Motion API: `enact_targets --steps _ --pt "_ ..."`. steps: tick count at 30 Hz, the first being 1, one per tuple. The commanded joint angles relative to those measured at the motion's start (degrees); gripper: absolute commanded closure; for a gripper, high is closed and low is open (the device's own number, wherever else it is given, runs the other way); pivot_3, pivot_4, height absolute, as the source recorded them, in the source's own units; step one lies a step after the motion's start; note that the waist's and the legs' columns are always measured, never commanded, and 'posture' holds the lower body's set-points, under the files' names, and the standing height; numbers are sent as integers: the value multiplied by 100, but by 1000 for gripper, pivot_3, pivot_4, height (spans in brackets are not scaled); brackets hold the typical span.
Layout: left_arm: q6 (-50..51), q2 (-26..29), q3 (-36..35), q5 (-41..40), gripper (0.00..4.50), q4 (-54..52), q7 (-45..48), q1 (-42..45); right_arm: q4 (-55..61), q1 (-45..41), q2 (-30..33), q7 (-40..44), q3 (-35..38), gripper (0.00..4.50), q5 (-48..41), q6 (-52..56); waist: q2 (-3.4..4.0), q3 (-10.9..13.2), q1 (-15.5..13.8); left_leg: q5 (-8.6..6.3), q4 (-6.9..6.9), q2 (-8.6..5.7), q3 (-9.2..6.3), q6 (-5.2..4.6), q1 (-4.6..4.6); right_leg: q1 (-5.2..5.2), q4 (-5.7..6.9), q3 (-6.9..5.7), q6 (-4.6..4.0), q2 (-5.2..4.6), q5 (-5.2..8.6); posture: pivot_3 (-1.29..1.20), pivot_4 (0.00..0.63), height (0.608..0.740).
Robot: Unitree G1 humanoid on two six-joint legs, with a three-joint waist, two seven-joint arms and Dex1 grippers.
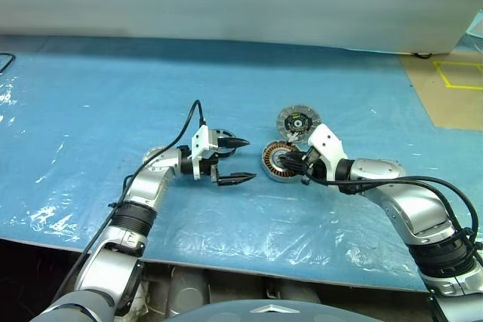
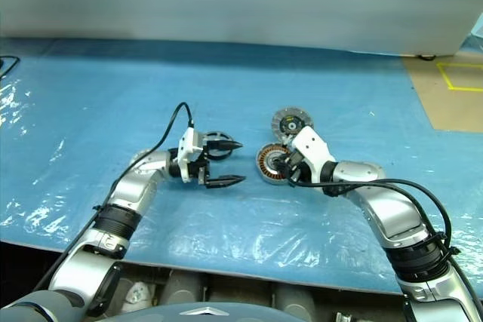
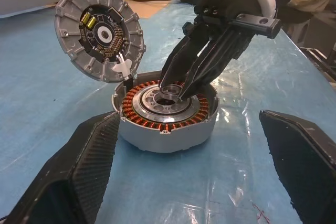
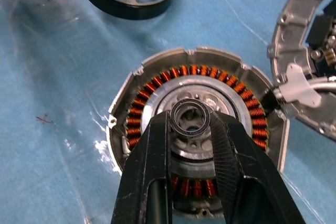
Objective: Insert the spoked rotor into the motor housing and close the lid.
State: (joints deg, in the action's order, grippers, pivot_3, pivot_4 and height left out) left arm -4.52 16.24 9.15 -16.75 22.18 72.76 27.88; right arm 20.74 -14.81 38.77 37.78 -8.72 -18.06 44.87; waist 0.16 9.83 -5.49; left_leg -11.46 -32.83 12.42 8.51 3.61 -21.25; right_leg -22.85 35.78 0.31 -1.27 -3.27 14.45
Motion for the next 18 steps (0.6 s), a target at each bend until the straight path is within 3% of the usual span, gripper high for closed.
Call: enact_targets --steps 1,18 --pt "-80 47 -81 -74 0 -129 6 -35 18 -80 -52 -15 18 3833 86 -130 0 0 -1 0 0 1 0 0 1 0 1 0 0 0 0 0 150 740" --pt "-15 56 -57 -85 0 -219 -21 -56 -131 -44 -262 -75 60 3833 172 -115 0 0 0 0 -5 1 0 0 8 8 5 1 0 0 0 0 150 740"
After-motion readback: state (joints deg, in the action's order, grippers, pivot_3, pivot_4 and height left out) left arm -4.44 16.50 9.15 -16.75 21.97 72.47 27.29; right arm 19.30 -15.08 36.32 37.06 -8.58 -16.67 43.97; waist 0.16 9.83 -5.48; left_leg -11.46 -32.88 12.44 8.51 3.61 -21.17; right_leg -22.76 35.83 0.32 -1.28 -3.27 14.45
